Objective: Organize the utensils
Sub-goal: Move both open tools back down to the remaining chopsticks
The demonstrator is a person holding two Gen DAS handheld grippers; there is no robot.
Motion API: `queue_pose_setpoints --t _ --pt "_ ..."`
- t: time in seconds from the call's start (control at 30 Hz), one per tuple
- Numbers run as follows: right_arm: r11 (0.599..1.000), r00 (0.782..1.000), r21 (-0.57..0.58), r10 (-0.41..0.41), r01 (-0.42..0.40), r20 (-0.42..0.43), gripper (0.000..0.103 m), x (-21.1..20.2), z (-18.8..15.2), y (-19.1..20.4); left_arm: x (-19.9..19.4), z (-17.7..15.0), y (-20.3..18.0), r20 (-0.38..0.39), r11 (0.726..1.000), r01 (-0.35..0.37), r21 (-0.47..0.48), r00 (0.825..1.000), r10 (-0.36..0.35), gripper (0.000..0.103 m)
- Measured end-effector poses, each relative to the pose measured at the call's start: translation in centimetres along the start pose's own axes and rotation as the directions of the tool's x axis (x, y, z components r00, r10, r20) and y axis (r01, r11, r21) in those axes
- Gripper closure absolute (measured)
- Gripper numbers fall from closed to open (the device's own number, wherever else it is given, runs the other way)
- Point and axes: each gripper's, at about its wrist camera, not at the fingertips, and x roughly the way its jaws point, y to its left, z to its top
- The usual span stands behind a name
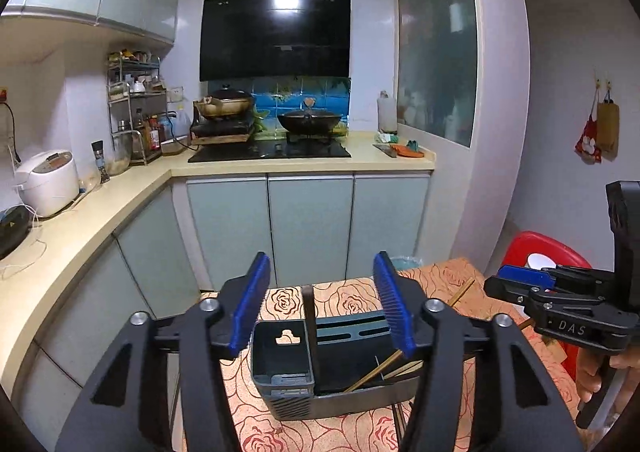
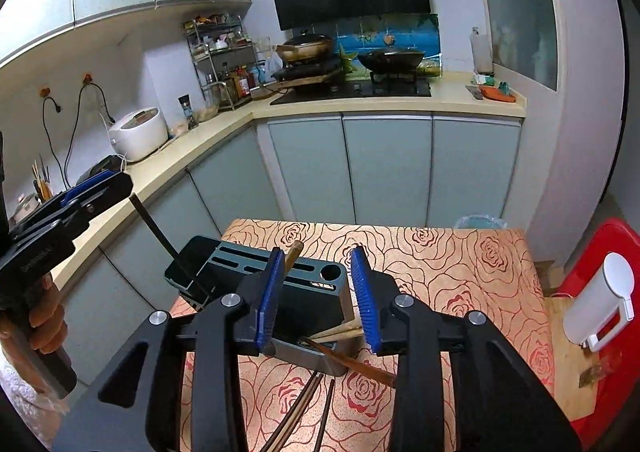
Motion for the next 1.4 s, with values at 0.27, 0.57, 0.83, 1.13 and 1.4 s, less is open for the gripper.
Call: queue_pose_setpoints --t 0.27,0.57,0.83,1.13,1.4 --pt "1.0 0.999 -0.008 0.001 0.0 0.05 0.066 -2.9 -0.7 -0.4 -2.8 -1.5 0.8 0.027 1.0 0.024 -0.016 0.999 -0.023 0.031" --pt "1.0 0.994 0.004 -0.008 0.008 0.107 0.065 -6.8 -3.9 -1.4 -4.4 -6.7 1.8 -0.007 0.999 0.021 -0.026 1.0 -0.021 0.028" --pt "0.998 0.993 -0.035 -0.042 0.047 0.11 0.065 -8.5 -9.9 -0.9 -6.3 -12.5 1.9 -0.047 0.999 0.024 -0.045 0.999 -0.026 0.028" --pt "0.993 0.995 -0.07 -0.093 0.095 0.04 0.065 -7.6 -17.8 -0.5 -6.8 -19.6 1.3 -0.131 1.0 0.009 -0.013 0.991 -0.011 0.028" --pt "0.991 0.994 -0.088 -0.102 0.099 -0.038 0.065 -6.6 -23.5 0.4 -7.3 -25.3 -0.6 -0.205 0.998 0.059 0.022 0.977 -0.054 0.028"
